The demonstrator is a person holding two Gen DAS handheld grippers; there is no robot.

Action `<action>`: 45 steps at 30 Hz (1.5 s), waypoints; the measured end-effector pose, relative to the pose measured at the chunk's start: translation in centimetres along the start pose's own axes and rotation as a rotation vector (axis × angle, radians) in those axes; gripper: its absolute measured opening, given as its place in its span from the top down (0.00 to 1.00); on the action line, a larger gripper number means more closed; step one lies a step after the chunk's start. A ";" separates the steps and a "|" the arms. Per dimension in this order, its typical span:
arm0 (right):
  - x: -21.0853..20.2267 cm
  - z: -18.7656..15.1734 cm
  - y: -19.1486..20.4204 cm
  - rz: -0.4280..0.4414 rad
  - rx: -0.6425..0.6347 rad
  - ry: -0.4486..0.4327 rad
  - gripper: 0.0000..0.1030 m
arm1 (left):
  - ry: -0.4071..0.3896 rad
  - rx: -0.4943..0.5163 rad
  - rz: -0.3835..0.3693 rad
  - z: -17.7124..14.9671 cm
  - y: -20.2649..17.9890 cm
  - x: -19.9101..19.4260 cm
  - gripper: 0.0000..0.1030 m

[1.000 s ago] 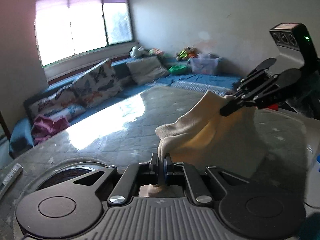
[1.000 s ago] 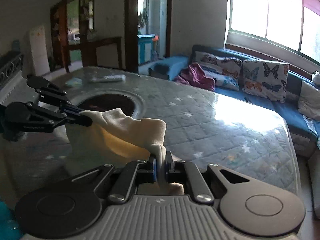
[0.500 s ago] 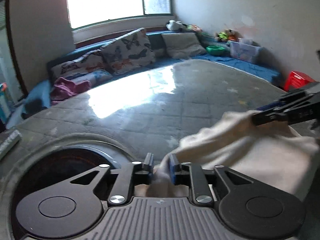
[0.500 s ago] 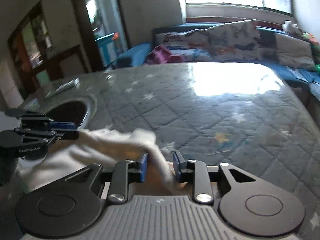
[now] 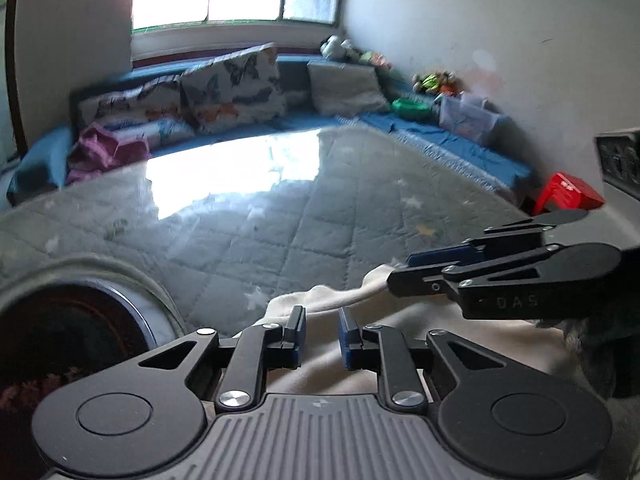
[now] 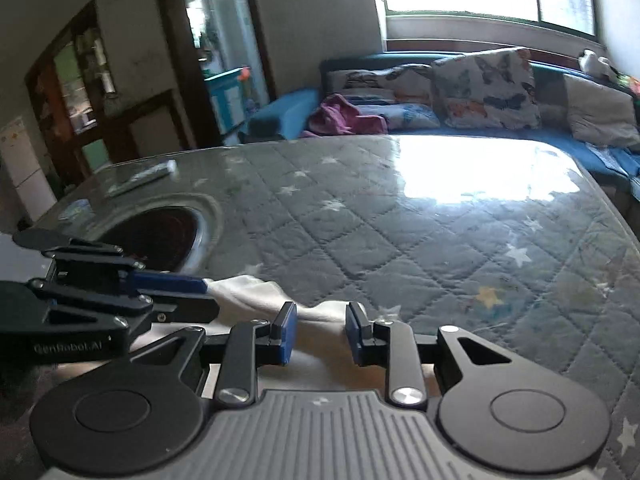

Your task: Fold clothes

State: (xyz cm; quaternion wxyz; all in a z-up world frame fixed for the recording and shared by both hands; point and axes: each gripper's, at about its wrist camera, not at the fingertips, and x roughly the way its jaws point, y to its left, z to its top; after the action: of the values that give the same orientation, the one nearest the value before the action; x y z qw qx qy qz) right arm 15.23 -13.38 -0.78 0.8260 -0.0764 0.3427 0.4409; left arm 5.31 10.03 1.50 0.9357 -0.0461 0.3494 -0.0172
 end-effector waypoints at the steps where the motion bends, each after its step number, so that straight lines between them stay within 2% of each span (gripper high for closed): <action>1: 0.4 -0.1 -0.1 -0.008 0.007 0.004 0.75 | 0.019 -0.015 0.008 0.1 0.0 0.5 0.81; 7: 0.5 -0.6 -0.3 -0.017 0.006 -0.006 0.75 | 0.048 -0.093 0.000 0.6 1.3 1.4 0.81; 12: -1.7 -1.0 1.9 0.029 -0.092 -0.033 0.75 | 0.050 -0.106 -0.013 0.6 1.9 1.5 0.81; 17: -2.3 -2.3 4.7 0.100 -0.199 -0.003 0.75 | 0.061 -0.121 -0.019 0.7 2.0 1.6 0.81; 21: -2.8 -4.1 6.5 0.118 -0.267 0.020 0.75 | 0.069 -0.142 -0.027 0.8 2.5 1.7 0.81; 25: -5.0 -6.8 8.1 0.080 -0.364 0.000 0.73 | 0.068 -0.141 -0.027 0.8 2.5 1.7 0.81; 28: -6.5 -8.7 8.6 0.051 -0.391 -0.030 0.74 | 0.063 -0.150 -0.026 0.7 2.5 1.7 0.81; 30: -7.4 -9.1 8.6 0.059 -0.378 -0.039 0.74 | 0.057 -0.152 -0.025 0.6 2.4 1.6 0.81; 33: -8.1 -8.3 7.4 0.103 -0.291 -0.032 0.72 | 0.047 -0.159 -0.025 0.5 2.4 1.3 0.80; 36: -8.2 -6.7 5.2 0.080 -0.193 -0.061 0.71 | 0.021 -0.159 -0.023 0.2 2.0 0.2 0.73; 39: -7.7 -5.1 3.0 0.051 -0.110 -0.075 0.70 | -0.020 -0.117 -0.009 -0.4 0.7 -1.7 0.72; 41: -6.9 -4.1 1.6 0.030 -0.065 -0.082 0.64 | -0.050 -0.092 -0.025 -1.2 -0.3 -3.1 0.72; 45: -5.0 -3.4 -0.7 -0.016 -0.010 -0.065 0.60 | -0.053 -0.080 -0.022 -3.6 -1.8 -4.5 0.68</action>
State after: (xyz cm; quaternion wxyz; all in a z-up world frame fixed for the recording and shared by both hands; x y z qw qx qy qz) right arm 12.20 -18.68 -0.29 0.8398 -0.0688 0.3130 0.4382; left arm -0.44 8.27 1.96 0.9418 -0.0878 0.3244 -0.0124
